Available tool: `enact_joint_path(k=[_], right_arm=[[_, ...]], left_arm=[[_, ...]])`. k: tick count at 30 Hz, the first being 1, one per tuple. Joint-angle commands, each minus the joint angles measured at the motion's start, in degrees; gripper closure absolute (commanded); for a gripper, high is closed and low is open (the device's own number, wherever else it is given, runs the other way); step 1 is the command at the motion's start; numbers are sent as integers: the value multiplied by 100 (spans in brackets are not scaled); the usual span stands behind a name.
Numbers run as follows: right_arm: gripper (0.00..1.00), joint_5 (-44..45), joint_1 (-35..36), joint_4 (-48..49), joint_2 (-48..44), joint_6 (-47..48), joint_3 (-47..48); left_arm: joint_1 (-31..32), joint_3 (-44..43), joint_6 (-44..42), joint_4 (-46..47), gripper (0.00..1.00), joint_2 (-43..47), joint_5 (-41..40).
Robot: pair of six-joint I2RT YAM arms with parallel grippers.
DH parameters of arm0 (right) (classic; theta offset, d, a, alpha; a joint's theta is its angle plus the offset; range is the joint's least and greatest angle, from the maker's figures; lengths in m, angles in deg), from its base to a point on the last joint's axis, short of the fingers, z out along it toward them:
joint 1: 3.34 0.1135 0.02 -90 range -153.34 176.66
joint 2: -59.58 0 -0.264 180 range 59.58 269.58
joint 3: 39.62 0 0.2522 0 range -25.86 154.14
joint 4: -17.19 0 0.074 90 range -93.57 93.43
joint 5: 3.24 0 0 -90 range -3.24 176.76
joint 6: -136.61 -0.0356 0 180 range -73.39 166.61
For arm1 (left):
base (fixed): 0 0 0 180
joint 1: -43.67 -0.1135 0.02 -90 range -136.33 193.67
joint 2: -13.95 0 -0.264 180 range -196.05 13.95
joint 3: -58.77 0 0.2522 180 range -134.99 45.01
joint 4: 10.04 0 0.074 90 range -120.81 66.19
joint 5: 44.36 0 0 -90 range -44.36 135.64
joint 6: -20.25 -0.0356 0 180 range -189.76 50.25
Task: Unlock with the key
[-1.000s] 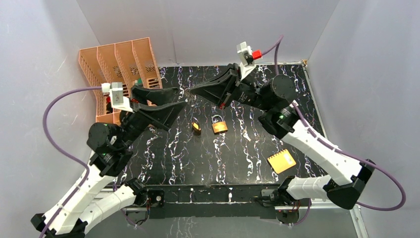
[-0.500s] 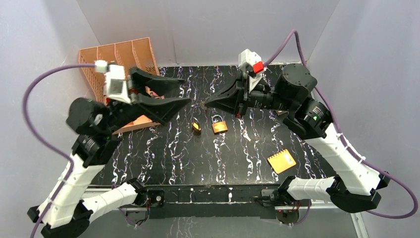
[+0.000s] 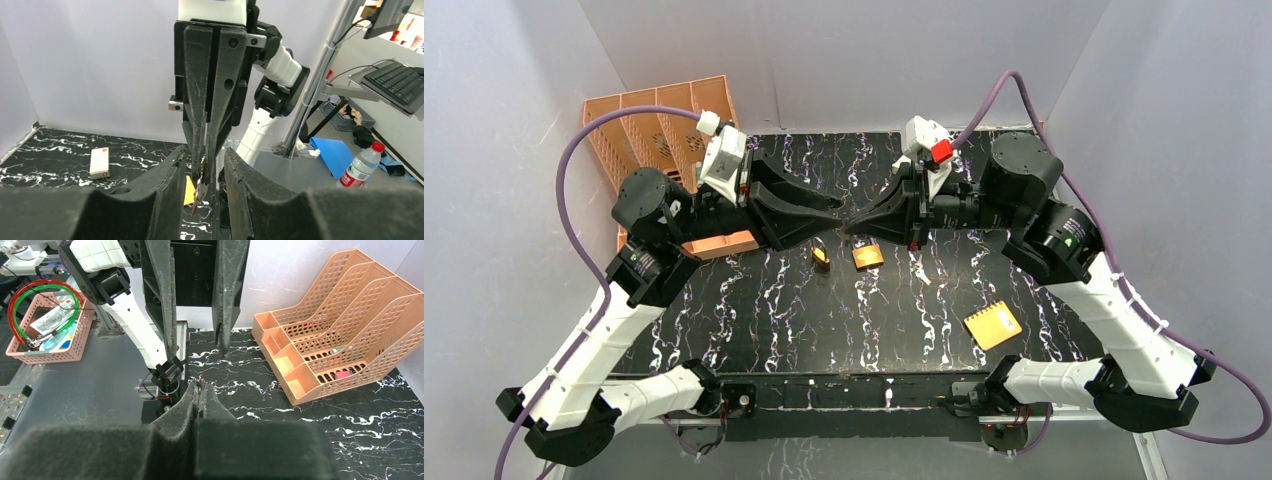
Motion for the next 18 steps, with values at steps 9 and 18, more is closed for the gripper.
enact_joint_path(k=[9, 18], right_arm=[[100, -145, 13, 263, -102, 31, 242], [100, -163, 15, 311, -87, 47, 265]], left_arm=[[57, 104, 372, 426, 75, -35, 596], [88, 133, 382, 411, 78, -90, 581]])
